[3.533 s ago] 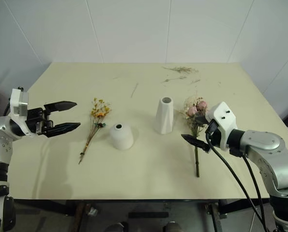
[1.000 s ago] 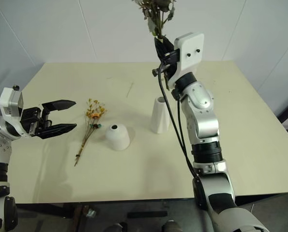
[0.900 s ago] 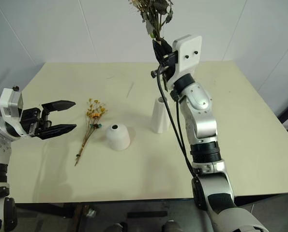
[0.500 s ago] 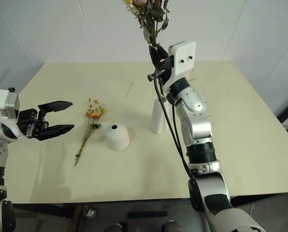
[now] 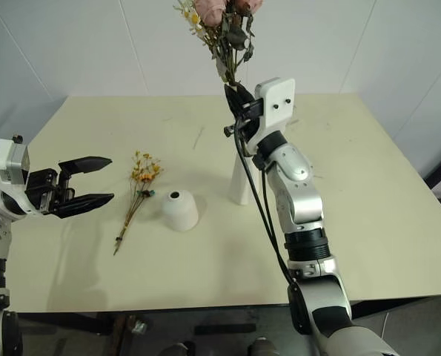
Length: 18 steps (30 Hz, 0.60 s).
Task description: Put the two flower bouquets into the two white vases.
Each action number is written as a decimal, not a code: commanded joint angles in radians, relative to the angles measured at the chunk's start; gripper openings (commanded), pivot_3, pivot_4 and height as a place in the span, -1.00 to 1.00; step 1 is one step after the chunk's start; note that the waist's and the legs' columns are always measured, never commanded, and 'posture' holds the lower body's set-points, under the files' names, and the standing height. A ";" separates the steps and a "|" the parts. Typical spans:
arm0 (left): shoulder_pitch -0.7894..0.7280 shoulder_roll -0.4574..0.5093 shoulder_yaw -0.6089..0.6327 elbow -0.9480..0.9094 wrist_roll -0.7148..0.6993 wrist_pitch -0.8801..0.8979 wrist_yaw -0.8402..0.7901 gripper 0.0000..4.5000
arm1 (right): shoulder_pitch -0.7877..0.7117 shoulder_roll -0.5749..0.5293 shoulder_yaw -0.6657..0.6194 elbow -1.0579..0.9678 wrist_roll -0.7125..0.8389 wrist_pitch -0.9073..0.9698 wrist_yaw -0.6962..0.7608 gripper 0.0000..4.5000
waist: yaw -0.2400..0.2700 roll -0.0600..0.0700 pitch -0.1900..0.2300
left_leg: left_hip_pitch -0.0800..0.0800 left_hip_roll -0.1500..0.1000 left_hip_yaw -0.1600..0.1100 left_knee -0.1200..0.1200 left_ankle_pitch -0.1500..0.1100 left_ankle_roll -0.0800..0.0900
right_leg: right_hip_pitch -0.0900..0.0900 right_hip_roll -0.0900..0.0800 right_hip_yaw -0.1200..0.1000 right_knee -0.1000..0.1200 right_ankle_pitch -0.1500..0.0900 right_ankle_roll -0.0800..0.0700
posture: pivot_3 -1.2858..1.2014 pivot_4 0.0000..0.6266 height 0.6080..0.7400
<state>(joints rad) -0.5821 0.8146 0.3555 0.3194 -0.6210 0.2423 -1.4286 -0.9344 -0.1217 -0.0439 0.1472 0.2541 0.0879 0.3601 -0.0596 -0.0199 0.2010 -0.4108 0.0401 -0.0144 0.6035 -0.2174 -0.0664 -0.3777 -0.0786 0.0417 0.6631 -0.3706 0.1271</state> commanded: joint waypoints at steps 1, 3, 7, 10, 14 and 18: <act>0.004 0.023 0.032 -0.043 -0.025 0.002 0.010 1.00 | -0.001 -0.009 -0.006 -0.047 0.003 -0.017 0.004 -0.97 | 0.001 0.000 0.000 | 0.000 0.000 0.000 0.000 0.000 0.000 | 0.000 0.000 0.000 0.000 0.000 0.000 | 0.03 -0.52 1.00; 0.004 0.022 0.031 -0.044 -0.026 0.002 0.012 1.00 | 0.004 -0.007 -0.007 -0.039 0.004 -0.019 0.005 -0.97 | 0.001 0.000 0.000 | 0.000 0.000 0.000 0.000 0.000 0.000 | 0.000 0.000 0.000 0.000 0.000 0.000 | 0.03 -0.52 1.00; 0.004 0.020 0.029 -0.046 -0.026 0.003 0.016 1.00 | 0.020 0.005 -0.005 0.000 0.001 -0.044 0.009 -0.97 | 0.000 0.000 0.000 | 0.000 0.000 0.000 0.000 0.000 0.000 | 0.000 0.000 0.000 0.000 0.000 0.000 | 0.03 -0.52 1.00; 0.004 0.020 0.029 -0.046 -0.027 0.003 0.017 1.00 | 0.030 0.012 -0.001 0.030 -0.002 -0.068 0.014 -0.97 | 0.000 0.000 0.000 | 0.000 0.000 0.000 0.000 0.000 0.000 | 0.000 0.000 0.000 0.000 0.000 0.000 | 0.03 -0.52 1.00; 0.007 0.022 0.031 -0.049 -0.027 0.005 0.022 1.00 | 0.040 0.022 -0.004 0.072 -0.003 -0.097 0.016 -0.97 | 0.000 0.000 0.000 | 0.000 0.000 0.000 0.000 0.000 0.000 | 0.000 0.000 0.000 0.000 0.000 0.000 | 0.03 -0.52 1.00; 0.013 0.025 0.035 -0.057 -0.028 0.008 0.027 1.00 | 0.046 0.025 -0.013 0.108 -0.002 -0.120 0.016 -0.97 | 0.000 0.000 0.000 | 0.000 0.000 0.000 0.000 0.000 0.000 | 0.000 0.000 0.000 0.000 0.000 0.000 | 0.03 -0.52 1.00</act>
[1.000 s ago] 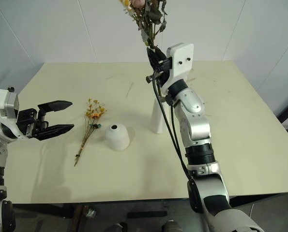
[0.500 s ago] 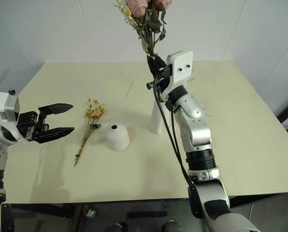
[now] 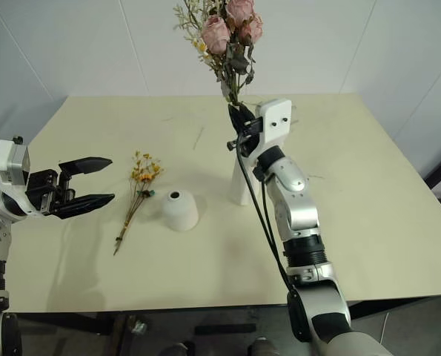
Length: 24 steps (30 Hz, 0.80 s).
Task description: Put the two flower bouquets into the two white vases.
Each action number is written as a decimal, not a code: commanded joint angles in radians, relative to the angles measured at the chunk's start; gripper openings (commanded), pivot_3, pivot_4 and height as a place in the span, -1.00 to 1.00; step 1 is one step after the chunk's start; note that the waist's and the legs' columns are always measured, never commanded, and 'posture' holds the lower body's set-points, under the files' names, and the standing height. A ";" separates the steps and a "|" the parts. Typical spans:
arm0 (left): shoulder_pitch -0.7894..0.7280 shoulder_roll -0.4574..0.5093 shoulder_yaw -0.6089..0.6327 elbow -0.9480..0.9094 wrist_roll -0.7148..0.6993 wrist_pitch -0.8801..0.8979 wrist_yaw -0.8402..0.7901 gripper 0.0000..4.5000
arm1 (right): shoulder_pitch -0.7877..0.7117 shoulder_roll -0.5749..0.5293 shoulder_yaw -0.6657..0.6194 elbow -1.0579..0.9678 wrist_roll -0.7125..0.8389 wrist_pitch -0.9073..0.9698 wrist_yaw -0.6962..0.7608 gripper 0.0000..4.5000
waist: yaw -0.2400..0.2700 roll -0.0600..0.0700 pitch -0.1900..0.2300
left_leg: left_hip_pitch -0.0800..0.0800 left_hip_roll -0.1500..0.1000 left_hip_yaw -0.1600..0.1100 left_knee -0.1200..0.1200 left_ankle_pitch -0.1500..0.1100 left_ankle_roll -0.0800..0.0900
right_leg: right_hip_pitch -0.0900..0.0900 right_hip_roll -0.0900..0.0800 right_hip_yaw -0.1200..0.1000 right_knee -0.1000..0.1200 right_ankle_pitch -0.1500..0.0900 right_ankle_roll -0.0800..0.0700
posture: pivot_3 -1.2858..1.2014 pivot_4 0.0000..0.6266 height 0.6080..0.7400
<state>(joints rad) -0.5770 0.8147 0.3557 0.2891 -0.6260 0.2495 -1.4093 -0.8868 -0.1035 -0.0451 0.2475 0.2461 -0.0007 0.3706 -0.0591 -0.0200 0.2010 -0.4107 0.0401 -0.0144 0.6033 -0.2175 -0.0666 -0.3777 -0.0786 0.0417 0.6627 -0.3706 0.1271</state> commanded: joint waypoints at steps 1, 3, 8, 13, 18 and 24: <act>0.009 0.025 0.036 -0.028 -0.023 0.002 0.010 1.00 | 0.001 0.005 -0.013 0.018 0.005 -0.038 0.007 -0.97 | 0.000 0.000 0.000 | 0.000 0.000 0.000 0.000 0.000 0.000 | 0.000 0.000 0.000 0.000 0.000 0.000 | 0.03 -0.52 1.00; 0.012 0.026 0.038 -0.032 -0.025 0.004 0.011 1.00 | 0.006 0.005 -0.013 0.027 0.004 -0.045 0.008 -0.97 | 0.000 0.000 0.000 | 0.000 0.000 0.000 0.000 0.000 0.000 | 0.000 0.000 0.000 0.000 0.000 0.000 | 0.03 -0.52 1.00; 0.019 0.030 0.044 -0.039 -0.027 0.008 0.014 1.00 | 0.017 0.005 -0.009 0.032 0.003 -0.049 0.008 -0.97 | -0.001 0.000 0.000 | 0.000 0.000 0.000 -0.001 0.000 0.000 | 0.000 0.000 0.000 0.000 0.000 0.000 | 0.03 -0.52 1.00; 0.020 0.031 0.045 -0.037 -0.026 0.010 0.013 1.00 | 0.011 0.008 -0.014 0.000 0.022 -0.031 0.009 -0.97 | -0.001 0.000 0.000 | 0.000 0.000 0.000 -0.002 0.000 0.000 | 0.000 0.000 0.000 -0.001 0.000 0.000 | 0.03 -0.52 1.00; 0.021 0.025 0.041 -0.043 -0.027 0.011 0.019 1.00 | 0.051 0.003 -0.003 0.004 0.015 -0.033 0.022 -0.97 | -0.001 0.000 0.000 | 0.001 0.000 0.000 -0.002 0.000 0.000 | 0.000 0.000 0.000 -0.001 0.000 0.000 | 0.03 -0.52 1.00; 0.023 0.025 0.041 -0.045 -0.028 0.011 0.021 1.00 | 0.102 -0.011 0.002 -0.016 0.008 -0.025 0.039 -0.97 | 0.000 0.000 0.000 | 0.000 0.000 0.000 -0.002 0.000 0.000 | 0.000 0.000 0.000 -0.001 0.000 0.000 | 0.03 -0.52 1.00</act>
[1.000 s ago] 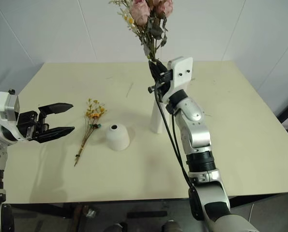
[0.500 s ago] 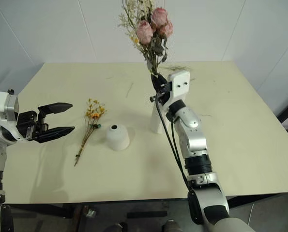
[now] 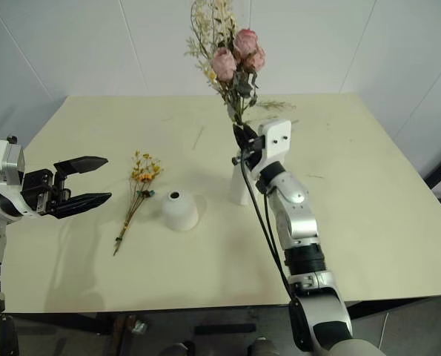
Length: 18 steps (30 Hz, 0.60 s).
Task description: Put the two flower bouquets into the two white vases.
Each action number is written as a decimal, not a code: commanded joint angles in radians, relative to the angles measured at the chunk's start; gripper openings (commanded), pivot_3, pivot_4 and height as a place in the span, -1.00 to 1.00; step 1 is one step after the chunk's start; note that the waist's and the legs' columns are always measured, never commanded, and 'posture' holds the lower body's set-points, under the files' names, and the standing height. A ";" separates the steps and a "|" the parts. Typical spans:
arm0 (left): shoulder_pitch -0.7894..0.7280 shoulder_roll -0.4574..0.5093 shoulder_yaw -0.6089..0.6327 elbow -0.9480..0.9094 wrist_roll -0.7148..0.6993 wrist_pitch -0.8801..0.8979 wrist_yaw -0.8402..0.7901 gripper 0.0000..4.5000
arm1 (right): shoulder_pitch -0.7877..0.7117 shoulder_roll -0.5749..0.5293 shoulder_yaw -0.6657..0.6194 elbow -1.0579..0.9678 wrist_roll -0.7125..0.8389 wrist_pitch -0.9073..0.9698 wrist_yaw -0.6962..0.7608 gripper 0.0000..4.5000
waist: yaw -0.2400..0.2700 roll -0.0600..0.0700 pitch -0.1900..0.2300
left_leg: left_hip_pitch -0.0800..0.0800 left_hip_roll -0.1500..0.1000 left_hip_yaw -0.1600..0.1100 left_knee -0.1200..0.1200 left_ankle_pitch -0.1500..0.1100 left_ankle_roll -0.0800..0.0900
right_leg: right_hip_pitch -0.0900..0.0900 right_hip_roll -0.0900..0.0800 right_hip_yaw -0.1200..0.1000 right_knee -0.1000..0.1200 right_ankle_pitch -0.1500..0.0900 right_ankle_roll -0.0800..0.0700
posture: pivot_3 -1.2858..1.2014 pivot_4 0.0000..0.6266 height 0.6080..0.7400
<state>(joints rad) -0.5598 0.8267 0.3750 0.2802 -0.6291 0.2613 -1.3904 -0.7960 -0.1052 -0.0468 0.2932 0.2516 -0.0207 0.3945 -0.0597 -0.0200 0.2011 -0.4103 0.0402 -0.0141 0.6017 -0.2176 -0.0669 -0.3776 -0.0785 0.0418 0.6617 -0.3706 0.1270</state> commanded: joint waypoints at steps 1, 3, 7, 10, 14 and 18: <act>0.006 0.013 0.022 -0.036 -0.025 -0.001 0.002 1.00 | 0.015 -0.011 0.004 -0.066 0.003 -0.002 0.017 -0.97 | 0.000 0.000 0.000 | 0.000 0.000 0.000 0.000 0.000 0.000 | 0.000 0.000 0.000 0.000 0.000 0.000 | 0.03 -0.52 1.00; 0.006 0.013 0.022 -0.034 -0.024 -0.001 0.001 1.00 | 0.020 -0.014 0.001 -0.072 0.002 0.003 0.016 -0.97 | 0.000 0.000 0.000 | 0.000 0.000 0.000 0.000 0.000 0.000 | 0.000 0.000 0.000 0.000 0.000 0.000 | 0.03 -0.52 1.00; 0.010 0.013 0.023 -0.037 -0.025 -0.003 0.000 1.00 | 0.024 -0.017 0.000 -0.081 0.002 0.011 0.015 -0.97 | 0.001 0.000 0.000 | 0.000 0.000 0.000 0.000 0.000 0.000 | 0.000 0.000 0.000 0.000 0.000 0.000 | 0.03 -0.52 1.00; 0.011 0.013 0.023 -0.036 -0.024 -0.005 0.000 1.00 | 0.022 -0.018 -0.002 -0.091 0.006 0.021 0.017 -0.57 | 0.001 0.000 0.000 | 0.000 0.000 0.000 0.000 0.000 0.000 | 0.000 0.000 0.000 0.000 0.000 0.000 | 0.03 -0.52 1.00; 0.011 0.013 0.022 -0.038 -0.025 -0.004 0.001 1.00 | 0.016 -0.023 -0.001 -0.106 0.004 0.024 0.015 0.04 | 0.001 0.000 0.000 | 0.000 0.000 0.000 0.000 0.000 0.000 | 0.000 0.000 0.000 0.000 0.000 0.000 | 0.03 -0.52 1.00; 0.016 0.011 0.022 -0.043 -0.026 -0.004 0.000 1.00 | 0.016 -0.040 -0.002 -0.141 0.010 0.043 0.024 0.65 | 0.001 0.000 0.000 | 0.000 0.000 0.000 0.000 0.000 0.000 | 0.000 0.000 0.000 0.000 0.000 0.000 | 0.03 -0.52 1.00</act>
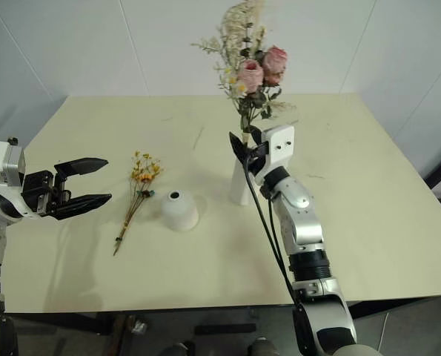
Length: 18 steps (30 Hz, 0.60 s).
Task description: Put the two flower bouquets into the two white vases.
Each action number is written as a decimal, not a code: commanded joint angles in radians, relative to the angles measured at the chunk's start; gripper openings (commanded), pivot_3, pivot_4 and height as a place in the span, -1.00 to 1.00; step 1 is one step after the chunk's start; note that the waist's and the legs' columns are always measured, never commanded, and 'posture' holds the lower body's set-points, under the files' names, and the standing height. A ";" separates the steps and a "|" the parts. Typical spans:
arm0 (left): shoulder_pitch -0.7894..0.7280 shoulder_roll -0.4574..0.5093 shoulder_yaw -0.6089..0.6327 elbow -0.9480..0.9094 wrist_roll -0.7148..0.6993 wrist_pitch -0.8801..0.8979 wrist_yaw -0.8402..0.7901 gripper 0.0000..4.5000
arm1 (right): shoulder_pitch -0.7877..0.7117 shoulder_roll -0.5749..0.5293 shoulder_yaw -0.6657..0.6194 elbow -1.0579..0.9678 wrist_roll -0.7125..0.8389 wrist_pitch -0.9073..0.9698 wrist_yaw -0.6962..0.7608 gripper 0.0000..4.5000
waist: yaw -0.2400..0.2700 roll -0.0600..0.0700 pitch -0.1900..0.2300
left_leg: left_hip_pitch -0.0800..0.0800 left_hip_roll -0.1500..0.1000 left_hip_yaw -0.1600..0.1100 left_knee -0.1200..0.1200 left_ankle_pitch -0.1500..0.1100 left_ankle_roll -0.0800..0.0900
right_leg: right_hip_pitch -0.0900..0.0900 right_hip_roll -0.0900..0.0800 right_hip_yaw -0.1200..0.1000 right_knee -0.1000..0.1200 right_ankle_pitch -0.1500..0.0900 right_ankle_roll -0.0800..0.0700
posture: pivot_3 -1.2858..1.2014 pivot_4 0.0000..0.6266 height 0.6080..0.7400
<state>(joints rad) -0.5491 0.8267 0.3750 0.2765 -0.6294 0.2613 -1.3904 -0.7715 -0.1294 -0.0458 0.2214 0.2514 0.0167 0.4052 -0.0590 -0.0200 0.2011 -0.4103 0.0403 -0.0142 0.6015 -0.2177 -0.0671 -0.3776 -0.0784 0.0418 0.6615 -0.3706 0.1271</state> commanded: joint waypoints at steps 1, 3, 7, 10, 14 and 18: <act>0.007 0.010 0.022 -0.041 -0.027 -0.004 -0.001 1.00 | -0.004 -0.023 -0.001 -0.084 0.013 0.016 0.021 0.81 | 0.000 0.000 0.000 | 0.000 0.000 0.000 0.000 0.000 0.000 | 0.000 0.000 0.000 0.000 0.000 0.000 | 0.03 -0.52 1.00; 0.011 0.009 0.023 -0.042 -0.027 -0.005 -0.001 1.00 | 0.016 -0.050 0.006 -0.132 0.022 0.053 0.049 0.98 | 0.002 0.000 0.000 | 0.000 0.000 0.000 0.000 0.000 0.000 | 0.000 0.000 0.000 0.000 0.000 0.000 | 0.03 -0.52 1.00; 0.019 0.006 0.024 -0.049 -0.030 -0.003 0.002 1.00 | 0.052 -0.103 0.009 -0.220 0.040 0.126 0.092 0.98 | 0.003 0.000 0.000 | 0.000 0.000 0.000 -0.001 0.000 0.000 | 0.000 0.000 0.000 -0.001 0.000 0.000 | 0.03 -0.52 1.00; 0.028 0.002 0.022 -0.058 -0.032 -0.002 0.006 1.00 | 0.077 -0.147 0.007 -0.281 0.053 0.184 0.118 0.98 | 0.003 0.000 0.000 | 0.000 0.000 0.000 -0.001 0.000 0.000 | 0.000 0.000 0.000 -0.001 0.000 0.000 | 0.03 -0.52 1.00; 0.024 -0.003 0.015 -0.052 -0.031 -0.006 0.008 1.00 | 0.102 -0.209 0.000 -0.327 0.061 0.233 0.152 0.98 | 0.003 0.000 0.000 | 0.000 0.000 0.000 -0.001 0.000 0.000 | 0.000 0.000 0.000 -0.001 0.000 0.000 | 0.03 -0.52 1.00; 0.021 -0.002 0.013 -0.048 -0.031 -0.005 0.007 1.00 | 0.121 -0.261 0.000 -0.360 0.068 0.277 0.183 0.98 | 0.005 0.000 0.000 | 0.000 0.000 0.000 0.000 0.000 0.000 | 0.000 0.000 0.000 -0.001 0.000 0.000 | 0.03 -0.52 1.00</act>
<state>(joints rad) -0.5226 0.8222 0.3743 0.2478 -0.6400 0.2612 -1.3882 -0.6492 -0.3729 -0.0365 -0.0856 0.3012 0.2851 0.5702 -0.0537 -0.0203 0.2012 -0.4102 0.0401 -0.0140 0.6011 -0.2178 -0.0670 -0.3772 -0.0784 0.0418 0.6602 -0.3706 0.1270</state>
